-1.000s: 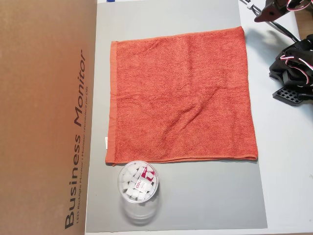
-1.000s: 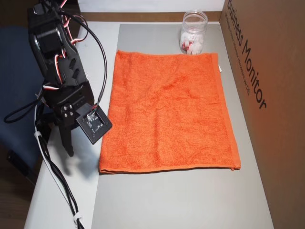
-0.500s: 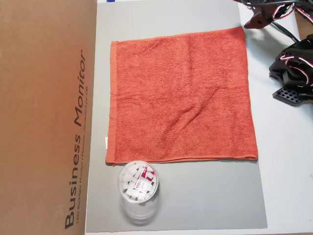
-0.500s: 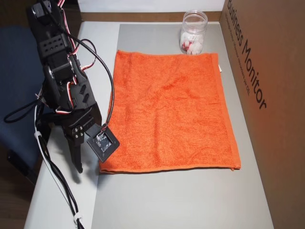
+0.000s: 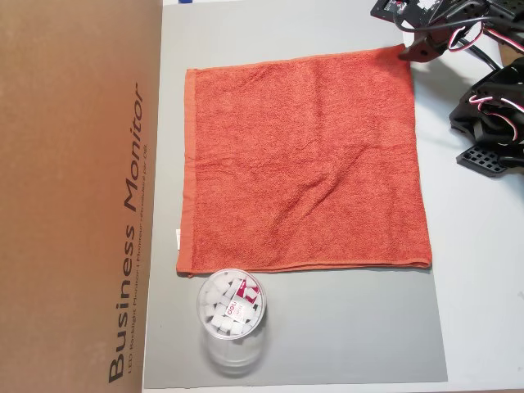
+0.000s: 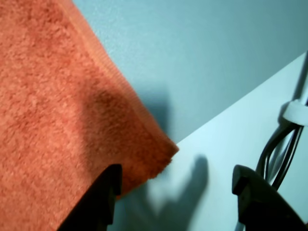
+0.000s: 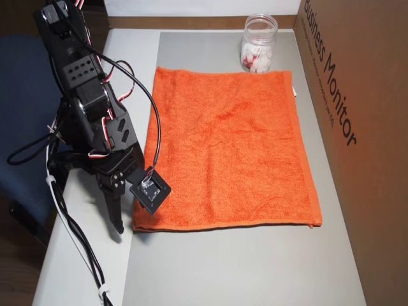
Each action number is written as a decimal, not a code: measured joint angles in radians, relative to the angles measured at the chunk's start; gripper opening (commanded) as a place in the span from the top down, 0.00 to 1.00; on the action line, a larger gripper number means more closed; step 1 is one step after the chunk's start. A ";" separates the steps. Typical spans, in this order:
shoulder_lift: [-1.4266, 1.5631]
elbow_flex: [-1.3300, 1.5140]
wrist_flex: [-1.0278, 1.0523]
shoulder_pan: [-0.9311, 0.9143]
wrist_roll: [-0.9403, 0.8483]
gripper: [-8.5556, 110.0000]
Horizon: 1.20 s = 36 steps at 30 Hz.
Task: Fold the blanket.
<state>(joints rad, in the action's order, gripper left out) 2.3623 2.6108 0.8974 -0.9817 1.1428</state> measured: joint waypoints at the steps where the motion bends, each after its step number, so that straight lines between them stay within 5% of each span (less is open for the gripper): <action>1: 0.000 0.002 -0.008 -0.006 -0.003 0.73; 36: -0.071 0.129 -0.137 -0.005 0.000 0.73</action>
<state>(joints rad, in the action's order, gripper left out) 2.2918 2.7397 0.7609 -0.9863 1.1428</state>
